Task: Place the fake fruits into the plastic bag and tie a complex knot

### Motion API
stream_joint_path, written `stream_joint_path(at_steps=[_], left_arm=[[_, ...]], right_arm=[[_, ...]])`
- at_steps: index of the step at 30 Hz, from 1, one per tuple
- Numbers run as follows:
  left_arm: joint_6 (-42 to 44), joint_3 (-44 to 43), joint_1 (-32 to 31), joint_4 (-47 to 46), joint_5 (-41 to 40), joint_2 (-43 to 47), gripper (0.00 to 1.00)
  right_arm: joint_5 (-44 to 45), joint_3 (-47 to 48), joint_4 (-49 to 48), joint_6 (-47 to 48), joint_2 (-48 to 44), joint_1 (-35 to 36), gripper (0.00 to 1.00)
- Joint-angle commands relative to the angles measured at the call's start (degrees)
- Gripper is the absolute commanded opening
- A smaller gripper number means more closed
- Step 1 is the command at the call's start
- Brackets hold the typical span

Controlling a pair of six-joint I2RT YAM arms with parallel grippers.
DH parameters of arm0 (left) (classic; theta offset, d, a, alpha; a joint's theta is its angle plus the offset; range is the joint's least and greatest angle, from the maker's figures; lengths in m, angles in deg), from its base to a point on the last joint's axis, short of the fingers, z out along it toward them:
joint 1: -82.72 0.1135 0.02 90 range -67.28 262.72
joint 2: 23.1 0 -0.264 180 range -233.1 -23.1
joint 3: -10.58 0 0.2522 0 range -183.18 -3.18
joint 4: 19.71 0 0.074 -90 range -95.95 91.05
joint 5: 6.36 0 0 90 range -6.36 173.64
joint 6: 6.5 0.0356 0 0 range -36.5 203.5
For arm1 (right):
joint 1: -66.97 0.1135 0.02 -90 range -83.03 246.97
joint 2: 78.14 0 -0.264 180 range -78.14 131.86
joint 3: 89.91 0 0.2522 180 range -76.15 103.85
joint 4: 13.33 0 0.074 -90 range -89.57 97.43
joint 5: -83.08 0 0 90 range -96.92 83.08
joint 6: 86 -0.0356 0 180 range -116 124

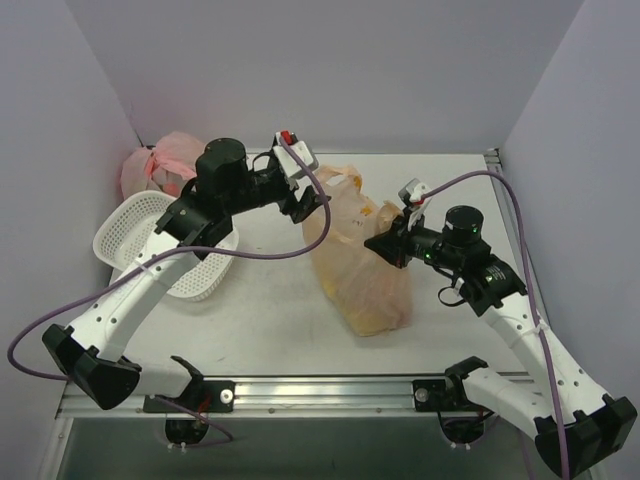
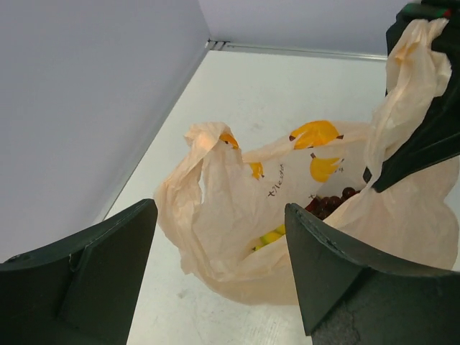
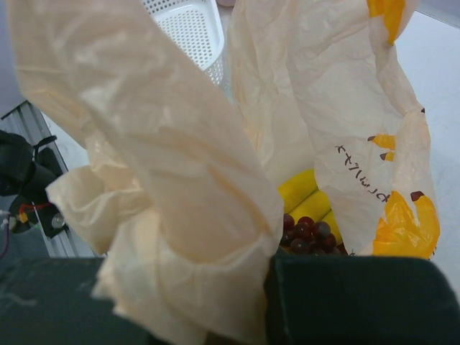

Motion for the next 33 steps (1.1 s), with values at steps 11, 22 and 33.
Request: stream_joint_path(at_steps=[11, 22, 33], left_arm=[[12.10, -12.37, 0.79, 7.90, 12.00, -10.84, 0.82], [8.50, -18.61, -4.66, 8.87, 7.79, -18.05, 0.63], [-24.42, -10.73, 9.74, -12.64, 8.49, -7.53, 0.00]], right_arm=[[-9.21, -0.16, 6.47, 12.44, -2.06, -0.52, 0.00], [-9.92, -0.95, 9.28, 15.61, -2.85, -0.70, 0.00], [-15.53, 2.91, 10.34, 12.98, -1.90, -19.22, 0.00]])
